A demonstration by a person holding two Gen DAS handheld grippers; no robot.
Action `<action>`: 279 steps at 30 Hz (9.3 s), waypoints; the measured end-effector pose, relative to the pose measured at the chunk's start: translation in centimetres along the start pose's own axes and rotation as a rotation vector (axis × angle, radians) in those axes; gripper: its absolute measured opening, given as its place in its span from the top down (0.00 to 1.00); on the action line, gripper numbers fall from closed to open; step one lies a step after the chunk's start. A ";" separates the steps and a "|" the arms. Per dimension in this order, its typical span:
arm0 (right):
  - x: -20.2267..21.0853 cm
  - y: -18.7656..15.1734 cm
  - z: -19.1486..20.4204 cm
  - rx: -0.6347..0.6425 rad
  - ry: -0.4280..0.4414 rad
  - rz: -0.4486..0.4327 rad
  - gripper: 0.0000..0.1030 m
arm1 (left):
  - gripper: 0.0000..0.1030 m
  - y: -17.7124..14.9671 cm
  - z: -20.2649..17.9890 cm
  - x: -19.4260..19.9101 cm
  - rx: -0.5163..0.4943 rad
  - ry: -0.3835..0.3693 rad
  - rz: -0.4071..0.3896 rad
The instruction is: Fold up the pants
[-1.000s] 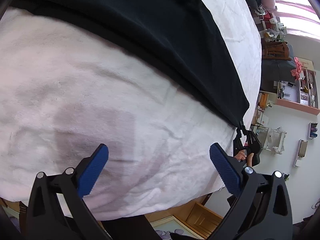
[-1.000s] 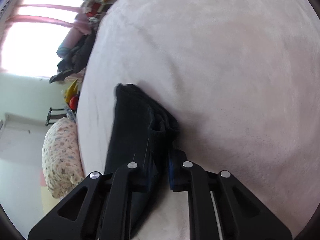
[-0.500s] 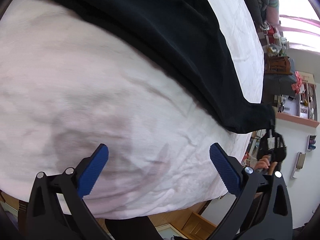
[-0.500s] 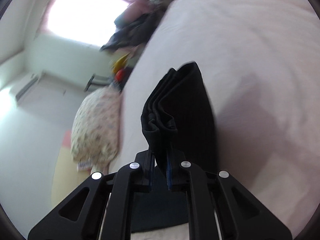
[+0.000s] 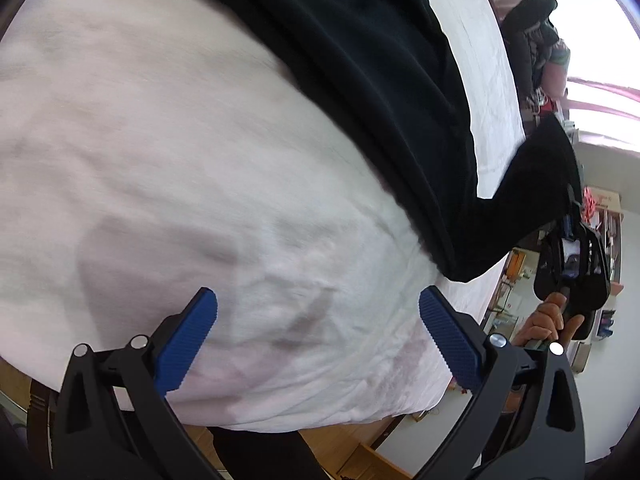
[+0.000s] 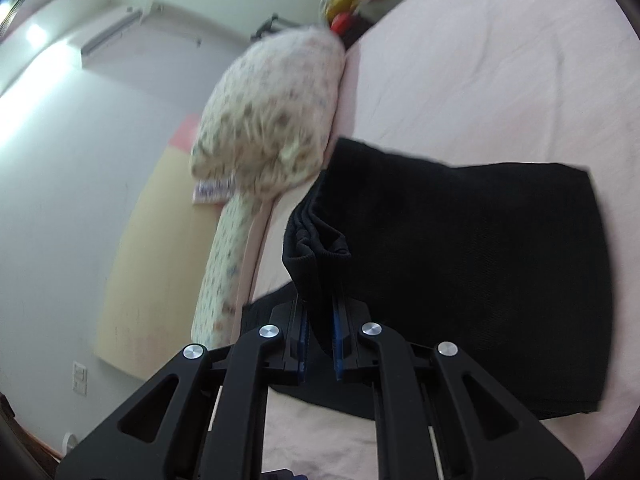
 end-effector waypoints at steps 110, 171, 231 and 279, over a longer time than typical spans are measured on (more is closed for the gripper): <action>-18.5 -14.9 2.3 0.594 -0.705 0.324 0.75 | 0.02 9.0 7.7 10.5 -0.168 0.456 -0.273; -16.2 -19.7 4.5 0.267 -0.529 0.401 0.52 | 0.88 23.4 11.1 15.3 -0.009 -0.223 -0.587; 9.6 -13.6 -13.7 -0.204 -0.595 0.059 0.50 | 0.87 6.2 -26.7 -13.9 -0.805 -0.109 -0.030; -0.6 -6.6 -5.4 0.274 -0.656 0.045 0.55 | 0.02 10.8 -20.4 -8.4 -0.787 0.333 -0.230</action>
Point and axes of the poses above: each gripper's, at about its wrist camera, not at the fingertips, and x roughly against the way its jaws point, z to its left, y to its top, the point moved 4 cm from there along -x, roughly the way its jaws point, and after that the axes turned 7 degrees about -x, right-handed, at the moved point
